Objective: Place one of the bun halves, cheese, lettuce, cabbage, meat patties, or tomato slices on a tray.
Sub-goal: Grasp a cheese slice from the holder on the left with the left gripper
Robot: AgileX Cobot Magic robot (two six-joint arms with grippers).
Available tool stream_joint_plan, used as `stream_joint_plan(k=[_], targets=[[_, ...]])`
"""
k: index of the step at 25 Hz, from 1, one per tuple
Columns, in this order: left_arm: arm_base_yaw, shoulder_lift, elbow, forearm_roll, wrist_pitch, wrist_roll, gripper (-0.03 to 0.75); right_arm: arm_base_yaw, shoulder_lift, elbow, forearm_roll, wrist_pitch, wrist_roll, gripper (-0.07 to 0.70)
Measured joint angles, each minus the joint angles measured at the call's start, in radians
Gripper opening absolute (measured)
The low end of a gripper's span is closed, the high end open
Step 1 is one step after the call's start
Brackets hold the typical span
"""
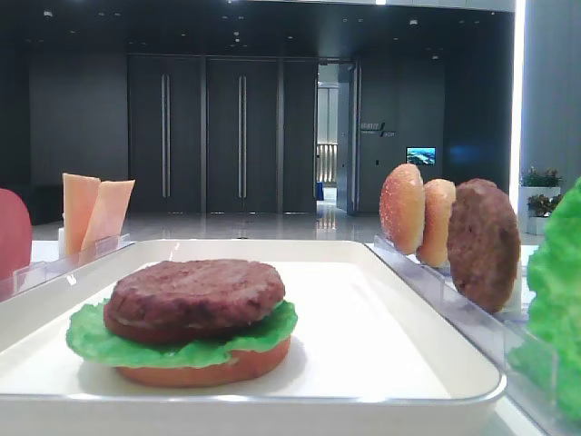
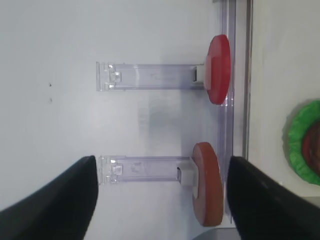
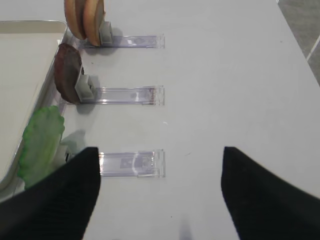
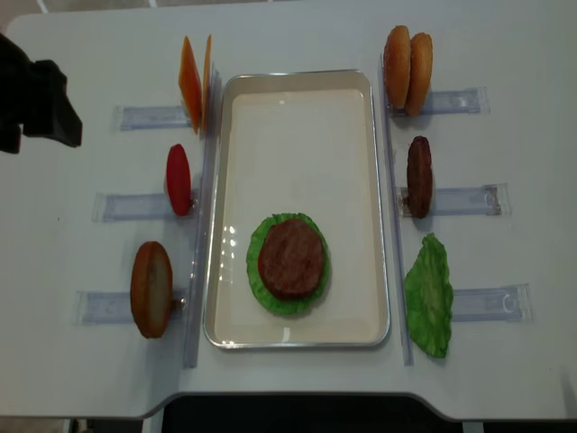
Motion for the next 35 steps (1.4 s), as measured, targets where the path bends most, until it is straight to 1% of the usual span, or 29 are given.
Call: stream_joint_plan(k=[8, 19, 28, 35], targets=[[0.000, 0.171, -0.148, 0.000, 0.000, -0.001, 0.611, 0.000, 0.000, 0.000, 0.000, 0.000, 0.000, 0.486], [0.000, 0.410, -0.421, -0.011, -0.001, -0.009, 0.611, 0.000, 0.000, 0.000, 0.000, 0.000, 0.001, 0.486], [0.000, 0.638, -0.645, -0.026, -0.001, -0.057, 0.611, 0.000, 0.000, 0.000, 0.000, 0.000, 0.001, 0.486], [0.000, 0.753, -0.764, -0.028, -0.001, -0.081, 0.611, 0.000, 0.000, 0.000, 0.000, 0.000, 0.001, 0.486]])
